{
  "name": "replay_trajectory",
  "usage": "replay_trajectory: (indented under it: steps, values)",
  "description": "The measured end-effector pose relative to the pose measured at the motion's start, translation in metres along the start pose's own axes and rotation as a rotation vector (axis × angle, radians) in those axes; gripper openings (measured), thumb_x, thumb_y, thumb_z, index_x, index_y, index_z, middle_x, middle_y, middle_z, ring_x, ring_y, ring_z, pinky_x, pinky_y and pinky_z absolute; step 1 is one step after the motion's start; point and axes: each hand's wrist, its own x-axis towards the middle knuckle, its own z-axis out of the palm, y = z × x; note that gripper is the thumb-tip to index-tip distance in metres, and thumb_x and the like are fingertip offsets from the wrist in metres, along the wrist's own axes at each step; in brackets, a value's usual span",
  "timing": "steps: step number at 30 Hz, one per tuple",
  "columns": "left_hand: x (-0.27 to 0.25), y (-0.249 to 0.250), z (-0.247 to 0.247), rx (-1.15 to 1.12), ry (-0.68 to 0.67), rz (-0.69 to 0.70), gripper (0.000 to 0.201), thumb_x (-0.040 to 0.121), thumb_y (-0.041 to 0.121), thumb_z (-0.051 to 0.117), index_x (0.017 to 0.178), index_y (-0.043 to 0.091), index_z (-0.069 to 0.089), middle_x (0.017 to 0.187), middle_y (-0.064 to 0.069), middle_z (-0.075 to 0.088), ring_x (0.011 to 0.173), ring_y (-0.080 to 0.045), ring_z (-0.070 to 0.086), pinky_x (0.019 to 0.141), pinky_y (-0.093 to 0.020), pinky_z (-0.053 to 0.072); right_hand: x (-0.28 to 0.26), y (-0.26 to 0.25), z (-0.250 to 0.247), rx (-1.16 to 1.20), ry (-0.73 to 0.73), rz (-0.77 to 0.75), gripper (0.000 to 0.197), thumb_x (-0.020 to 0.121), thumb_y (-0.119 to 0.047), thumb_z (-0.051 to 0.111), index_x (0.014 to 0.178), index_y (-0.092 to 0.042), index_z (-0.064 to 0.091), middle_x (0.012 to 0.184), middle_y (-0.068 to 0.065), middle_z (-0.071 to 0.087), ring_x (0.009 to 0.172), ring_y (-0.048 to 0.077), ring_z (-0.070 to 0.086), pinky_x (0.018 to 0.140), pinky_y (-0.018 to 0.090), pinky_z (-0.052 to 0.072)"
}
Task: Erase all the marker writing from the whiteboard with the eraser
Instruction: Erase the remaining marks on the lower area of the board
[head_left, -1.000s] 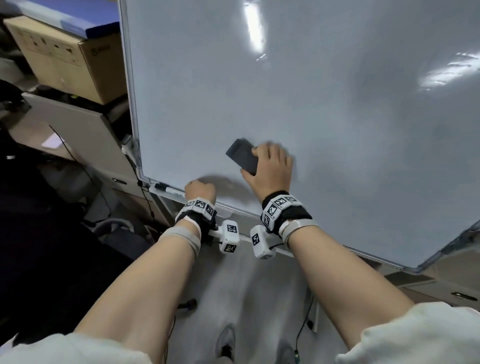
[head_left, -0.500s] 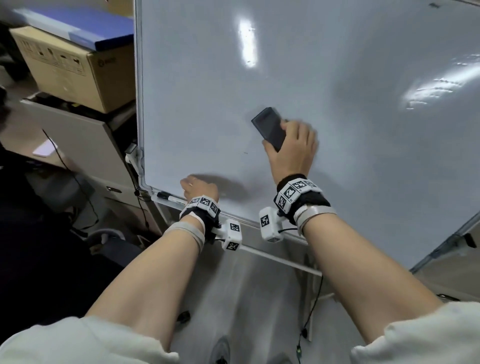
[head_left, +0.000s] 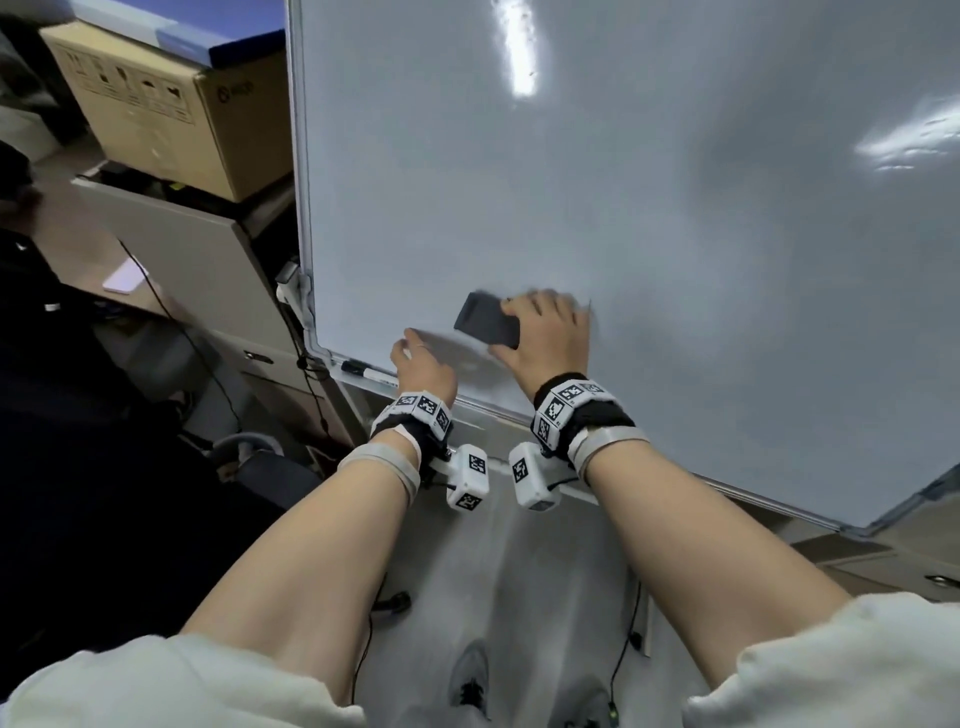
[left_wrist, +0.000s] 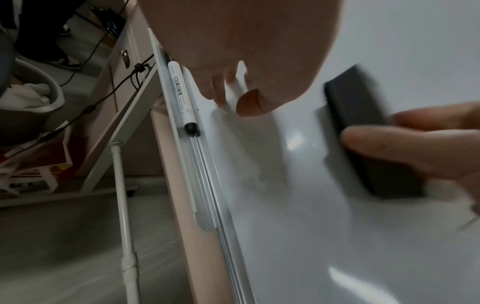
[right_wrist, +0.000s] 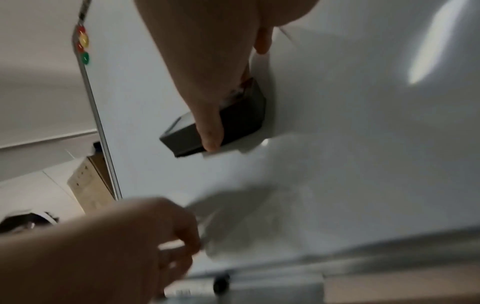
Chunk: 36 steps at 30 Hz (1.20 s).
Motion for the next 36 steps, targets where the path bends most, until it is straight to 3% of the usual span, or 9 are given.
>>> replay_trajectory:
  steps: [5,8,13,20,22,26,29,31,36]
  values:
    - [-0.007,0.015,0.014,0.002,0.058,-0.064,0.078,0.092,0.004,0.043,0.159,0.008,0.002,0.164,-0.008,0.0,0.14,-0.035,0.036,0.111,-0.036,0.035,0.039,0.02,-0.062,0.033,0.393,0.154,0.056,0.069,-0.043,0.082,0.12,-0.029,0.063,0.116,-0.005,0.064,0.111,0.025,0.054,0.092,0.038,0.03]
    - [-0.014,0.028,0.031,-0.008,0.089,-0.114,0.082,0.091,0.003,0.044,0.158,0.005,-0.004,0.165,-0.009,-0.005,0.143,-0.037,0.033,0.112,-0.037,0.034,0.043,0.048,-0.095,-0.036,0.479,0.187,0.056,0.071,-0.044,0.079,0.123,-0.031,0.061,0.115,-0.004,0.063,0.11,0.025,0.052,0.088,0.038,0.033]
    - [-0.014,0.036,0.052,0.002,0.193,-0.154,0.083,0.09,0.0,0.044,0.158,0.006,-0.005,0.166,-0.008,-0.003,0.144,-0.038,0.025,0.115,-0.04,0.029,0.002,0.086,-0.075,-0.164,0.453,0.086,0.045,0.07,-0.042,0.08,0.112,-0.029,0.067,0.106,-0.002,0.063,0.098,0.027,0.051,0.08,0.038,0.031]
    - [-0.014,0.019,0.059,0.003,0.184,-0.096,0.086,0.089,0.003,0.052,0.158,0.003,0.0,0.166,-0.008,-0.002,0.149,-0.034,0.016,0.119,-0.037,0.022,-0.063,0.088,-0.005,-0.1,0.104,-0.033,0.059,0.059,-0.039,0.092,0.111,-0.029,0.068,0.104,-0.003,0.064,0.096,0.029,0.056,0.078,0.04,0.032]
    - [-0.014,0.016,0.058,0.0,0.171,-0.085,0.088,0.089,0.006,0.054,0.157,0.002,-0.001,0.166,-0.008,-0.003,0.15,-0.033,0.015,0.12,-0.038,0.022,-0.056,0.086,-0.012,-0.096,0.117,-0.042,0.057,0.06,-0.039,0.092,0.111,-0.027,0.068,0.103,-0.001,0.065,0.095,0.03,0.057,0.077,0.039,0.032]
    - [-0.016,0.013,0.053,-0.046,0.119,-0.062,0.091,0.089,0.003,0.052,0.157,0.004,-0.007,0.166,-0.008,-0.007,0.151,-0.033,0.013,0.121,-0.034,0.019,-0.007,0.085,-0.061,-0.058,0.364,0.113,0.049,0.068,-0.044,0.08,0.113,-0.029,0.068,0.106,-0.001,0.064,0.101,0.028,0.053,0.085,0.039,0.031]
    - [-0.019,0.014,0.05,-0.047,0.077,-0.063,0.094,0.089,0.006,0.053,0.156,0.005,-0.014,0.165,-0.005,-0.016,0.153,-0.028,0.011,0.12,-0.03,0.018,0.013,0.082,-0.08,-0.03,0.417,0.149,0.048,0.07,-0.045,0.079,0.113,-0.029,0.067,0.107,-0.002,0.063,0.105,0.027,0.052,0.09,0.041,0.036]
    - [-0.021,0.016,0.049,-0.024,0.039,-0.062,0.095,0.088,0.007,0.052,0.157,0.007,-0.014,0.165,-0.005,-0.017,0.153,-0.028,0.011,0.12,-0.031,0.02,0.003,0.074,-0.068,-0.036,0.368,0.15,0.049,0.068,-0.046,0.081,0.111,-0.029,0.067,0.106,-0.001,0.063,0.105,0.028,0.053,0.088,0.04,0.034]
    - [-0.019,0.014,0.051,-0.036,0.018,-0.036,0.093,0.086,0.005,0.051,0.158,0.009,-0.008,0.165,-0.007,-0.013,0.15,-0.034,0.018,0.121,-0.04,0.025,-0.043,0.063,-0.014,-0.061,0.089,0.032,0.056,0.061,-0.043,0.089,0.111,-0.029,0.067,0.108,0.001,0.063,0.102,0.028,0.055,0.08,0.04,0.033]
